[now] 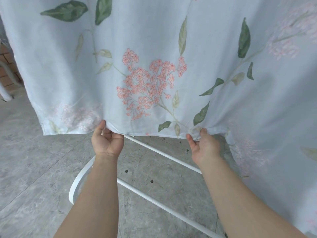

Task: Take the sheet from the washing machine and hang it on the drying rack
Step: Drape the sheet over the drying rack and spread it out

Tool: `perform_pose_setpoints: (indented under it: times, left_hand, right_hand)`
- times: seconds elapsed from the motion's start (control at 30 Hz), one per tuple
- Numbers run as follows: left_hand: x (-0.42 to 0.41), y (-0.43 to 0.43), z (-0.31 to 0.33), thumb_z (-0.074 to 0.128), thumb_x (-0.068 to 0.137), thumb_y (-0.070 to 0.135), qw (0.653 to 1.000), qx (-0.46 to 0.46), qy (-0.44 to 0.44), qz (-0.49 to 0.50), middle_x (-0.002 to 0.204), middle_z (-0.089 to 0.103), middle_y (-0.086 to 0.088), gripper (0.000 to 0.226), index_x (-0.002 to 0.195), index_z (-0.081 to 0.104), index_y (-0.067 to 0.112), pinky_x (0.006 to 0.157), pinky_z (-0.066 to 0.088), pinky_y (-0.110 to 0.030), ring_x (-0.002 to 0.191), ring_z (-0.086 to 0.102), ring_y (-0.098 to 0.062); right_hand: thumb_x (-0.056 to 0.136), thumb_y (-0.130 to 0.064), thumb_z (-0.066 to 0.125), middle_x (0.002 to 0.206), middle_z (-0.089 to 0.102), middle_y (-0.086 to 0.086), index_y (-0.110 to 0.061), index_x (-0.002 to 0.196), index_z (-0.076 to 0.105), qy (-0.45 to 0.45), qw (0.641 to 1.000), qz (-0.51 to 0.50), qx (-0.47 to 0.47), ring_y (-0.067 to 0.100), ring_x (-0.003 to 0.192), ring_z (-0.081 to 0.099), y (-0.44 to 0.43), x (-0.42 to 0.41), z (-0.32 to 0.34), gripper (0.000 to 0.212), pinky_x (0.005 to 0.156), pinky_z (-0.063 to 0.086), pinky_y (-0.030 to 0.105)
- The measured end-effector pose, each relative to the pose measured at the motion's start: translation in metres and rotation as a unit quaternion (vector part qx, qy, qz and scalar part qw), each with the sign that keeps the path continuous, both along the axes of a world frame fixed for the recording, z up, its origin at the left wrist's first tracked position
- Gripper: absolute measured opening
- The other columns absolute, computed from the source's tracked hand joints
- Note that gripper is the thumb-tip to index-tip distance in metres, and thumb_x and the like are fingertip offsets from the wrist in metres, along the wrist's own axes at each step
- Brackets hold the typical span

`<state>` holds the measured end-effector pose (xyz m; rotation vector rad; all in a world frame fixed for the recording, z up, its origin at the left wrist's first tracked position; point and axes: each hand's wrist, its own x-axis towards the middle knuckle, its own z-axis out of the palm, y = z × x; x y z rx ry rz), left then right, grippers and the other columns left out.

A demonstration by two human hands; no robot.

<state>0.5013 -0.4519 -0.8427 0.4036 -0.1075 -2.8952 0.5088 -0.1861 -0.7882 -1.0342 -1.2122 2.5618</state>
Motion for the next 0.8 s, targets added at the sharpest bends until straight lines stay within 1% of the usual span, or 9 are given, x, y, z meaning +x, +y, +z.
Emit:
perform_pose_setpoints:
  times: [0.1,0.17,0.23,0.33,0.4,0.47,0.57,0.73,0.8]
  left_hand:
    - [-0.002,-0.002,-0.008,0.092,0.045,-0.008,0.999,-0.029,0.029,-0.021,0.131,0.065,-0.016,0.087,0.126,0.062,-0.002,0.093,0.056,-0.051,0.121,0.064,-0.032]
    - [-0.005,-0.004,-0.014,0.098,0.035,-0.006,0.996,-0.069,0.037,-0.045,0.132,0.065,-0.016,0.106,0.133,0.058,0.000,0.098,0.053,-0.049,0.125,0.061,-0.028]
    - [-0.005,-0.006,-0.017,0.097,0.035,-0.007,0.992,-0.093,0.037,-0.075,0.126,0.069,-0.013,0.091,0.120,0.067,0.000,0.101,0.051,-0.047,0.123,0.063,-0.025]
    - [-0.002,-0.010,-0.014,0.083,0.054,-0.009,0.987,-0.117,0.041,-0.100,0.114,0.074,-0.010,0.054,0.106,0.075,0.003,0.094,0.056,-0.044,0.111,0.070,-0.023]
    - [0.000,-0.013,-0.011,0.068,0.076,-0.005,0.983,-0.157,0.022,-0.096,0.085,0.076,-0.003,0.017,0.085,0.075,0.008,0.072,0.061,-0.029,0.071,0.072,-0.016]
    - [0.000,-0.012,-0.008,0.060,0.088,0.003,0.981,-0.182,0.006,-0.074,0.064,0.065,0.006,0.024,0.070,0.071,0.015,0.042,0.035,-0.015,0.038,0.039,-0.007]
    - [-0.003,-0.008,0.000,0.061,0.096,0.017,0.982,-0.179,-0.033,-0.059,0.064,0.065,0.013,0.033,0.066,0.075,0.021,0.040,0.015,-0.016,0.035,0.025,-0.005]
    - [-0.012,-0.013,0.008,0.067,0.091,0.012,0.996,-0.051,-0.071,-0.035,0.094,0.077,0.003,0.004,0.089,0.071,0.012,0.036,0.026,-0.016,0.044,0.041,-0.001]
    - [-0.012,-0.015,0.007,0.071,0.085,0.011,0.995,-0.050,-0.087,-0.018,0.100,0.077,0.002,0.009,0.094,0.069,0.013,0.035,0.026,-0.017,0.049,0.047,0.001]
  right_hand:
    - [0.100,-0.021,0.063,0.124,0.063,0.013,-0.005,0.119,0.063,0.002,1.000,0.001,0.003,0.026,0.091,0.067,0.001,0.000,-0.001,0.024,0.061,0.062,0.027]
    - [0.100,-0.021,0.062,0.124,0.063,0.013,-0.005,0.120,0.063,0.001,1.000,0.003,0.005,0.026,0.091,0.068,0.002,0.000,-0.002,0.025,0.060,0.061,0.026]
    - [0.101,-0.021,0.062,0.123,0.063,0.012,-0.005,0.119,0.063,0.002,1.000,0.006,0.006,0.026,0.091,0.068,0.003,0.000,-0.002,0.025,0.059,0.060,0.025]
    - [0.101,-0.022,0.061,0.123,0.063,0.012,-0.005,0.120,0.063,-0.001,1.000,0.004,0.009,0.025,0.087,0.068,0.004,-0.001,-0.001,0.025,0.059,0.060,0.025]
    - [0.101,-0.022,0.062,0.122,0.064,0.012,-0.005,0.119,0.063,-0.001,1.000,0.003,0.008,0.025,0.087,0.068,0.005,-0.001,-0.001,0.025,0.059,0.060,0.025]
    - [0.101,-0.022,0.062,0.124,0.064,0.013,-0.004,0.122,0.063,0.001,1.000,0.003,0.007,0.025,0.087,0.068,0.005,-0.002,-0.003,0.027,0.060,0.060,0.025]
    - [0.101,-0.023,0.062,0.127,0.062,0.012,-0.005,0.126,0.061,0.002,1.000,0.003,0.003,0.025,0.087,0.069,0.004,-0.003,-0.003,0.031,0.062,0.061,0.025]
    - [0.100,-0.022,0.063,0.127,0.063,0.013,-0.004,0.125,0.062,0.001,1.000,-0.009,0.003,0.027,0.092,0.069,0.007,-0.003,-0.003,0.030,0.065,0.062,0.028]
    - [0.100,-0.021,0.063,0.125,0.064,0.014,-0.004,0.123,0.062,0.004,1.000,-0.006,0.003,0.027,0.094,0.068,0.006,-0.002,-0.002,0.029,0.065,0.063,0.029]
